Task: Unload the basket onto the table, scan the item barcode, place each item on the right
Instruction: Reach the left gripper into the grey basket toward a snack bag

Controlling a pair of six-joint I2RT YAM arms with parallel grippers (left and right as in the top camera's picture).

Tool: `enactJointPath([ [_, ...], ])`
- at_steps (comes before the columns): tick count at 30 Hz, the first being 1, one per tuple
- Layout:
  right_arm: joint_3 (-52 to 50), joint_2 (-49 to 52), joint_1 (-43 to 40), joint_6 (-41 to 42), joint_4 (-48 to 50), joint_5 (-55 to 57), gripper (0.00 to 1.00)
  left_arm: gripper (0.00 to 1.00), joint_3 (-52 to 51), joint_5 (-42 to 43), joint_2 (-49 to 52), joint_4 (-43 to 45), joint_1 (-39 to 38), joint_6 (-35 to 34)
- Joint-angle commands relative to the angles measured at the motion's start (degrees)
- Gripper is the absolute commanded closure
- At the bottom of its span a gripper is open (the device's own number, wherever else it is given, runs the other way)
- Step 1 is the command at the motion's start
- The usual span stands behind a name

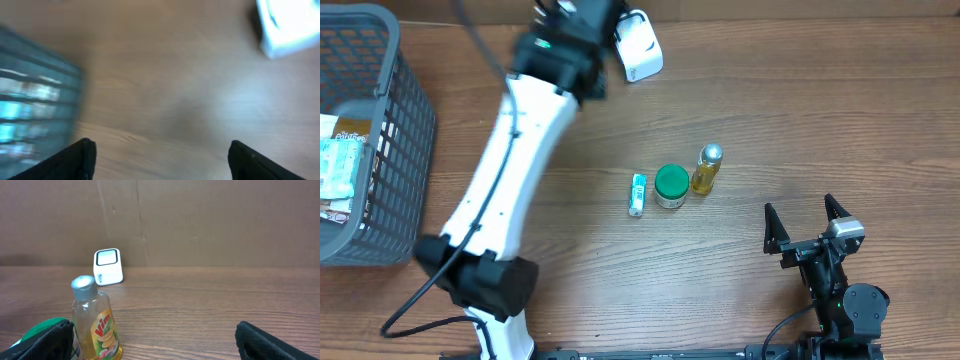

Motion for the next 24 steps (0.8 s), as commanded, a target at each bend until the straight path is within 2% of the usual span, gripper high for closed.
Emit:
enactJointPath([
  [1, -0.61, -0.42, -0.17, 0.22, 0.33, -0.26, 0.0, 0.11, 8.2, -11.61, -0.04, -1.97, 3.58, 8.37],
  [3, -0.61, -0.42, -0.17, 0.22, 0.33, -0.26, 0.0, 0.1, 11.15, -12.46, -0.07, -2.64, 6.21, 10.23],
  [7, -0.61, -0.42, -0.17, 0.22, 0.33, -0.26, 0.0, 0.0, 14.38, -9.84, -0.28, -3.63, 13.25, 10.82],
  [16, -0.61, -0.42, -0.17, 0.22, 0.33, -0.26, 0.0, 0.01, 14.4, 2.51, -0.48, -1.16, 32.04, 11.04],
  [24, -0.61, -0.42, -0.17, 0.22, 0.33, -0.26, 0.0, 0.0, 13.55, 19.23, -0.42, 0.72, 50.29, 11.1],
])
